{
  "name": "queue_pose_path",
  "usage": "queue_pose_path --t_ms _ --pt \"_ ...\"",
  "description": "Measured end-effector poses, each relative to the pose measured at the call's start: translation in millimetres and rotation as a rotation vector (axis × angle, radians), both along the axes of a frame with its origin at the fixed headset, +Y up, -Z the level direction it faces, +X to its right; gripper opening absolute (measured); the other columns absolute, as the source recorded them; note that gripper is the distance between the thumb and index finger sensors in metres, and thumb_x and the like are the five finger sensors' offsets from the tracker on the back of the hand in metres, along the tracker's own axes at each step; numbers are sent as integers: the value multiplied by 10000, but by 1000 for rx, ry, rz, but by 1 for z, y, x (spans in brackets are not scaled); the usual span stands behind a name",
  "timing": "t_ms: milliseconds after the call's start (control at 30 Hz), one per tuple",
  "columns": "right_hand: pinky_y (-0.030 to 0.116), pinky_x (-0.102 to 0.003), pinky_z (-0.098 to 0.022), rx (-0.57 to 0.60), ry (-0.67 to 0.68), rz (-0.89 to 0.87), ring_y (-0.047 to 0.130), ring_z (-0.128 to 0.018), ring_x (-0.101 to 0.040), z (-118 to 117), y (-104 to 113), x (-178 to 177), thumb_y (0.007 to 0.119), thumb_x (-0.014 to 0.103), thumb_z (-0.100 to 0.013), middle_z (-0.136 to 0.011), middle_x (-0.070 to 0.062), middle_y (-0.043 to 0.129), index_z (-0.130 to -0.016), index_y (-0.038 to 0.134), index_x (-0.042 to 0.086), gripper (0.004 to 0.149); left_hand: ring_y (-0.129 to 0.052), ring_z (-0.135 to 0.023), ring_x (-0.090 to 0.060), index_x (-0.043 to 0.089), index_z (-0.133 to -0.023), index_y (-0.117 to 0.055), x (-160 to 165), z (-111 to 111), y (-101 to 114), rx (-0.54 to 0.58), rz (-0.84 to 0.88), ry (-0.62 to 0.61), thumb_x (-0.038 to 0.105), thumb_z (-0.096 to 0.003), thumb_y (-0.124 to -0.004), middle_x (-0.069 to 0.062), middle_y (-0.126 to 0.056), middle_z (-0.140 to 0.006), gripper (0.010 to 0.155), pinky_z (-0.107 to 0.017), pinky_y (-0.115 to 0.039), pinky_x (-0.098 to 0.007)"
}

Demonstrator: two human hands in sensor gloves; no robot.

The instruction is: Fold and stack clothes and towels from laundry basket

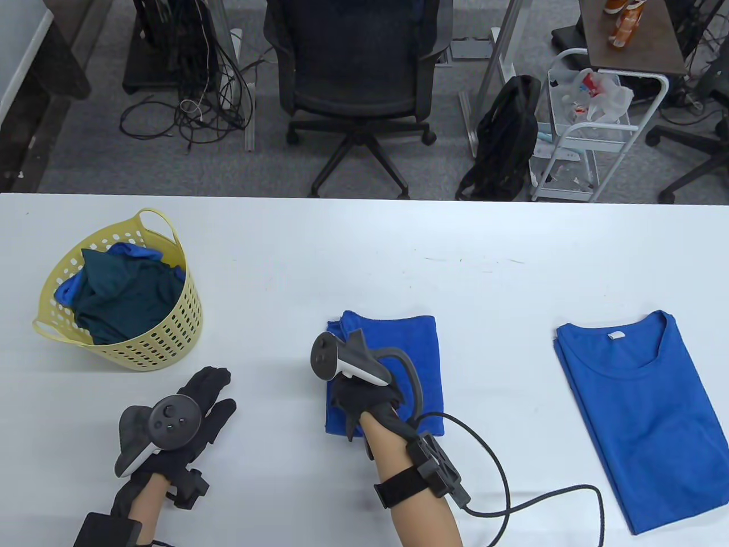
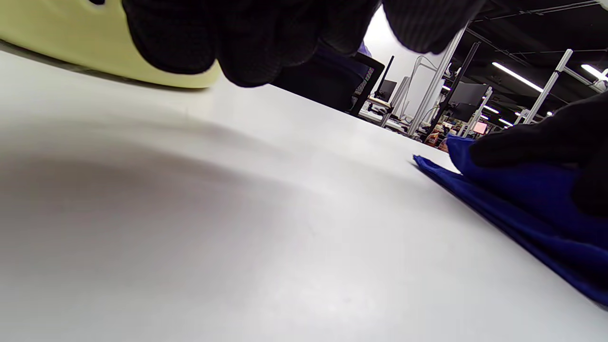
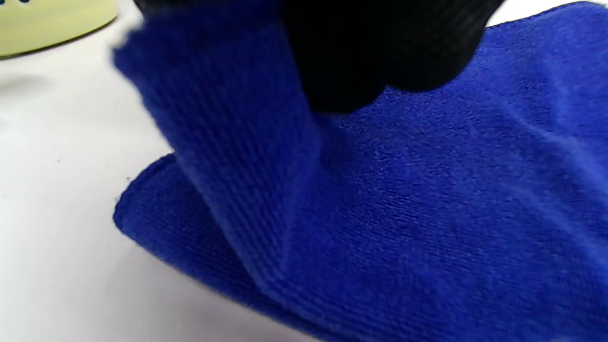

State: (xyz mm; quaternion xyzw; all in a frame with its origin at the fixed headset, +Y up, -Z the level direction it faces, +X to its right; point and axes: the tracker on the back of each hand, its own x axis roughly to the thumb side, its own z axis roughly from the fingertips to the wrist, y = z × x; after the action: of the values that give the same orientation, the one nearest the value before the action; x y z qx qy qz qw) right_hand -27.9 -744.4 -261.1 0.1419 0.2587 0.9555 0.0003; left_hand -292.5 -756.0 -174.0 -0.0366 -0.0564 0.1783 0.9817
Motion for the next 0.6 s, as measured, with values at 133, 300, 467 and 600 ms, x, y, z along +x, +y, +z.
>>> queue_pose_path --t_ms 133,300,467,600 --pt "841 -339 -359 1 14 15 902 -477 -218 4 -4 -7 850 165 -568 -1183 -341 313 -1189 322 -12 834 -814 -1008 -386 190 -1175 -561 0 0 0 -3 -13 2 513 -571 -712 -187 -641 -1203 701 -696 -754 -566" --pt "839 -343 -362 3 22 40 899 -481 -219 7 -12 -14 848 160 -567 -1182 -337 320 -1189 334 -5 824 -812 -1009 -388 188 -1176 -560 1 -1 -1 -11 -24 0 513 -571 -712 -188 -638 -1205 703 -695 -754 -567" --pt "840 -349 -368 11 39 13 901 -485 -221 8 -3 -12 848 162 -567 -1186 -330 324 -1191 340 4 820 -810 -1010 -390 188 -1177 -558 1 -1 -1 -14 -32 0 514 -572 -711 -189 -636 -1206 704 -696 -752 -569" --pt "827 -473 -497 -160 117 -185 908 -703 -329 8 3 -5 757 289 -635 -1197 -278 343 -1187 433 128 660 -811 -1010 -391 195 -1176 -560 1 -1 -2 -21 -33 -2 515 -571 -711 -192 -636 -1206 701 -696 -753 -568"
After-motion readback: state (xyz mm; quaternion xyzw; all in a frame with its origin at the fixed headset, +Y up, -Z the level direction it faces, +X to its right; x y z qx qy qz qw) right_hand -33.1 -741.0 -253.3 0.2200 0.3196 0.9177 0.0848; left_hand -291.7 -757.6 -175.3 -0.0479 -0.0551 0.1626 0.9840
